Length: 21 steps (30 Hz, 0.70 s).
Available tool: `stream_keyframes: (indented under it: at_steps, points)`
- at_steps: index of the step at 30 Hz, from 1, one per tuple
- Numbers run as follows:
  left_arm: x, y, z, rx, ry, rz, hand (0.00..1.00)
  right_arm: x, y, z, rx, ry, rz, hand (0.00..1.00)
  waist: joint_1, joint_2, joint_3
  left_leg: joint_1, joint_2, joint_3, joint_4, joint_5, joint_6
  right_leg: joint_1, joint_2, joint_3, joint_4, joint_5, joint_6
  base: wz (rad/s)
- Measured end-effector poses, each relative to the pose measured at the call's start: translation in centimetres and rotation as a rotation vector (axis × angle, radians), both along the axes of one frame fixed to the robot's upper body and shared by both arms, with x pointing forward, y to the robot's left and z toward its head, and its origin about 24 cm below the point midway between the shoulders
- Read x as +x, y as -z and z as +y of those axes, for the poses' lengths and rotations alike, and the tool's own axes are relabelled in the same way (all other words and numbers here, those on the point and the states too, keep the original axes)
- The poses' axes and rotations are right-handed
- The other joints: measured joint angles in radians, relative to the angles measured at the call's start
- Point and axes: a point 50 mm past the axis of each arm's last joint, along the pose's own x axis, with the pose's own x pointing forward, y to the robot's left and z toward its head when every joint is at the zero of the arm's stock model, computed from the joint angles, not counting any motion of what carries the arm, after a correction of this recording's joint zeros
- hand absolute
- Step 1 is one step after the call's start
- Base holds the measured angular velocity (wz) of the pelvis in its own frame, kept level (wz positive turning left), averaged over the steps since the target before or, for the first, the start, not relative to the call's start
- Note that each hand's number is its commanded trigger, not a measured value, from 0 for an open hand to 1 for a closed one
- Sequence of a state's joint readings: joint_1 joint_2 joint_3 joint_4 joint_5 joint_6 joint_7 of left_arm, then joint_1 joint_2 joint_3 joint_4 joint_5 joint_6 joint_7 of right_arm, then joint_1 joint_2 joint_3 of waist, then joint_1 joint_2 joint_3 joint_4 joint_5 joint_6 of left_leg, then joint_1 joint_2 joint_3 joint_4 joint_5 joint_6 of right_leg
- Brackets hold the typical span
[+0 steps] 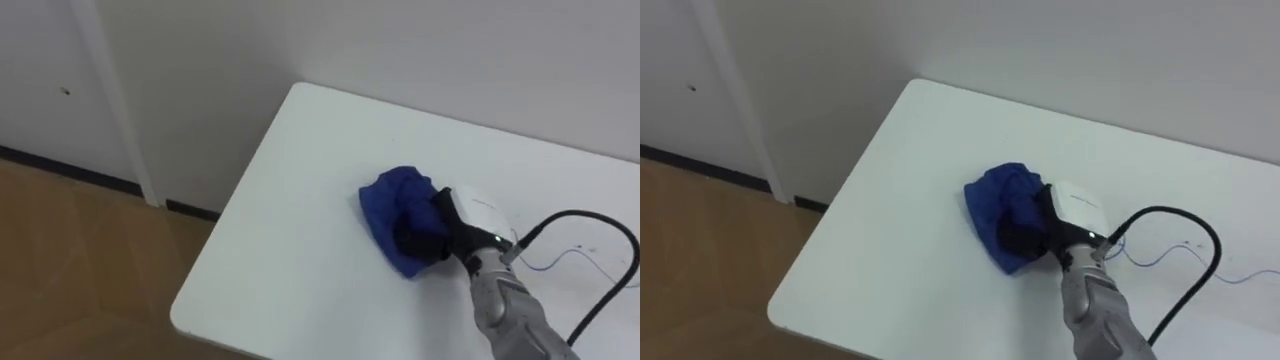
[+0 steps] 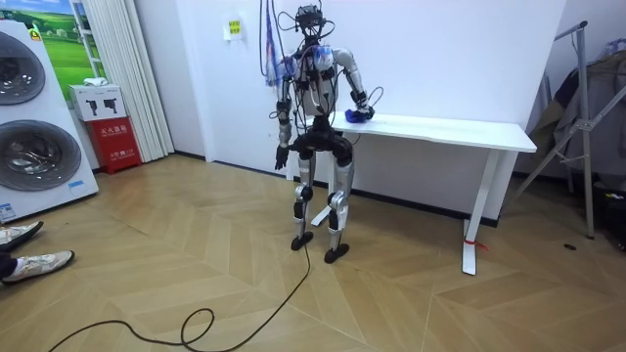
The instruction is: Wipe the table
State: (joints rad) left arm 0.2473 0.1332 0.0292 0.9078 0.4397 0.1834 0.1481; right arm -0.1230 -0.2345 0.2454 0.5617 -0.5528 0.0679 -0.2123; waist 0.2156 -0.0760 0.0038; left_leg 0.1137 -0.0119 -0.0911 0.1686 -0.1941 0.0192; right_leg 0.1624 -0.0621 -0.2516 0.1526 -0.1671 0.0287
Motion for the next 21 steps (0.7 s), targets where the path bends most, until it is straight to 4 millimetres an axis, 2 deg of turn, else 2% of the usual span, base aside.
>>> stream_keyframes:
  at_steps: [3, 4, 6, 7, 8, 9, 10, 11, 13, 15, 18, 21]
  points:
    - [-0.9, -0.1, 0.5, 0.008, -0.033, 0.009, 0.00, 0.0, 0.4, -1.4, 0.054, 0.063, -0.007, 1.00, -0.024, 0.006, -0.0012, -0.008, -0.002, -0.003, 0.002, 0.000, 0.000, -0.003, -0.003, -0.005, -0.001, 0.000, 0.000, 0.06]
    - [-1.4, -0.2, 1.0, 0.019, -0.058, 0.014, 0.00, -0.2, 0.6, -2.8, 0.057, 0.123, -0.001, 1.00, -0.034, 0.006, -0.0021, -0.009, -0.005, -0.011, 0.005, -0.001, 0.002, -0.001, -0.005, -0.016, -0.002, 0.000, 0.000, 0.34]
    - [-1.9, -0.6, 2.3, 0.052, -0.086, 0.019, 0.00, -1.7, 1.1, -7.5, 0.032, 0.311, 0.017, 1.00, -0.076, -0.001, -0.0072, -0.035, -0.018, -0.057, 0.026, -0.002, 0.005, 0.003, -0.012, -0.060, -0.003, -0.001, 0.001, 0.61]
    - [-2.1, -0.7, 2.6, 0.060, -0.085, 0.022, 0.00, -2.2, 1.1, -8.9, 0.020, 0.364, 0.019, 1.00, -0.077, 0.000, -0.0074, -0.039, -0.019, -0.060, 0.030, -0.003, 0.007, 0.001, -0.013, -0.059, -0.002, -0.001, 0.001, 0.33]
    - [-2.6, -0.9, 3.3, 0.077, -0.100, 0.029, 0.00, -3.4, 1.1, -11.3, 0.012, 0.472, 0.027, 1.00, -0.077, -0.002, -0.0106, -0.043, -0.021, -0.060, 0.030, -0.004, 0.007, -0.002, -0.014, -0.060, -0.002, -0.001, 0.001, 0.00]
    - [-2.9, -1.0, 3.7, 0.088, -0.116, 0.032, 0.00, -4.1, 1.2, -12.4, 0.007, 0.527, 0.036, 1.00, -0.079, -0.004, -0.0143, -0.045, -0.021, -0.060, 0.030, -0.003, 0.008, 0.000, -0.014, -0.060, -0.002, -0.001, 0.001, 0.00]
    - [-3.6, -1.3, 4.5, 0.110, -0.140, 0.041, 0.00, -5.9, 1.4, -14.4, -0.009, 0.622, 0.060, 1.00, -0.085, -0.008, -0.0187, -0.043, -0.020, -0.063, 0.030, -0.003, 0.008, 0.003, -0.013, -0.062, -0.002, -0.001, 0.001, 0.11]
    - [-4.2, -1.4, 5.0, 0.124, -0.155, 0.050, 0.00, -7.6, 1.5, -16.0, -0.020, 0.696, 0.081, 1.00, -0.099, -0.010, -0.0192, -0.037, -0.020, -0.069, 0.035, -0.003, 0.008, 0.006, -0.012, -0.065, -0.002, -0.001, 0.001, 0.15]
    - [-4.9, -1.6, 5.3, 0.133, -0.177, 0.059, 0.00, -9.6, 1.4, -17.7, -0.027, 0.782, 0.095, 1.00, -0.115, -0.009, -0.0198, -0.032, -0.019, -0.071, 0.034, -0.004, 0.008, 0.010, -0.011, -0.056, -0.003, -0.001, 0.001, 0.05]
    - [-5.3, -1.7, 5.5, 0.136, -0.196, 0.062, 0.00, -11.4, 1.7, -18.6, -0.042, 0.831, 0.121, 1.00, -0.137, -0.013, -0.0226, -0.031, -0.015, -0.065, 0.034, -0.005, 0.006, 0.013, -0.008, -0.050, -0.003, -0.001, 0.001, -0.05]
    - [-5.1, -1.6, 5.2, 0.124, -0.207, 0.044, 0.00, -13.2, 1.9, -19.2, -0.052, 0.882, 0.135, 1.00, -0.150, -0.019, -0.0268, -0.029, -0.013, -0.062, 0.037, -0.009, 0.003, 0.014, -0.006, -0.051, -0.003, -0.001, 0.002, -0.06]
    - [-4.8, -1.5, 4.8, 0.124, -0.208, 0.025, 0.00, -14.3, 2.0, -19.4, -0.062, 0.910, 0.145, 1.00, -0.155, -0.022, -0.0265, -0.020, -0.013, -0.055, 0.038, -0.009, 0.003, 0.022, -0.007, -0.053, -0.003, -0.001, 0.002, -0.10]
